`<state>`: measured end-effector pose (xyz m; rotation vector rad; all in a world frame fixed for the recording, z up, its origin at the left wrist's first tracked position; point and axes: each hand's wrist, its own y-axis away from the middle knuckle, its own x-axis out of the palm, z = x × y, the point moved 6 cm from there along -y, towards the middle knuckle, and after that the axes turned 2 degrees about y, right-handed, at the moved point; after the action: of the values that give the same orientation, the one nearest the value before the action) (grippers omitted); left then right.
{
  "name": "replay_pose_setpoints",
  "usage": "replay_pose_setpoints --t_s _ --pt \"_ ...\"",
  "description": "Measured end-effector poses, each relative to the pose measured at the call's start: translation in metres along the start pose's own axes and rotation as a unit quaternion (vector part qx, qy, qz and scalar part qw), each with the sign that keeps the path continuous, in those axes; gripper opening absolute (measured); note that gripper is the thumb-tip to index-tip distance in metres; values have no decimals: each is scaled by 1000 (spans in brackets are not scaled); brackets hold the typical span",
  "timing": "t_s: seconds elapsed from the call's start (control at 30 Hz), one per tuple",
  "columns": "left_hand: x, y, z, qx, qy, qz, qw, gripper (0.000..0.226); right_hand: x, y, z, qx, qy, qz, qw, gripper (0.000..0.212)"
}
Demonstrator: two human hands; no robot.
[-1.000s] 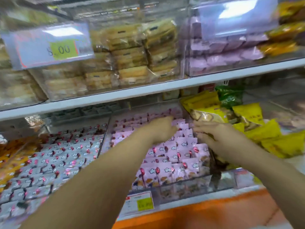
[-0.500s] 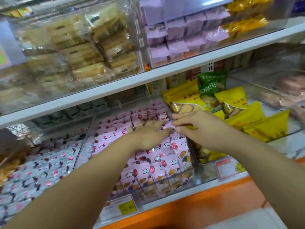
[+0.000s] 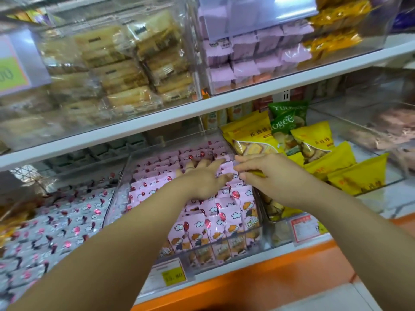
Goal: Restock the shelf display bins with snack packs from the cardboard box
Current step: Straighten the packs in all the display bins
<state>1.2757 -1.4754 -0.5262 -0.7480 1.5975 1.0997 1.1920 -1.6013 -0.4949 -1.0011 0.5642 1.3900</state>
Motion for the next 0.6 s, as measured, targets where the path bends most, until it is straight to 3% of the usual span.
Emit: replay_pose_setpoints --t_s 0.1,0.17,0.23,0.33,0.43,0.6 --pt "-11 19 -2 49 72 43 995 61 0 1 0 -6 -5 0 1000 32" --pt "-24 40 -12 84 168 45 981 55 0 0 -1 -14 -9 -2 1000 31" --pt "-30 64 -27 129 191 38 972 50 0 0 -1 -17 -16 -4 1000 31" --pt "-12 90 -43 163 109 26 980 53 0 0 -3 -12 -21 -8 1000 32" --pt "7 91 -40 138 -14 -83 987 61 2 1 -3 -9 -20 -12 1000 32" --pt "15 80 -40 139 -47 -158 976 59 2 1 -4 -10 -23 -24 999 32"
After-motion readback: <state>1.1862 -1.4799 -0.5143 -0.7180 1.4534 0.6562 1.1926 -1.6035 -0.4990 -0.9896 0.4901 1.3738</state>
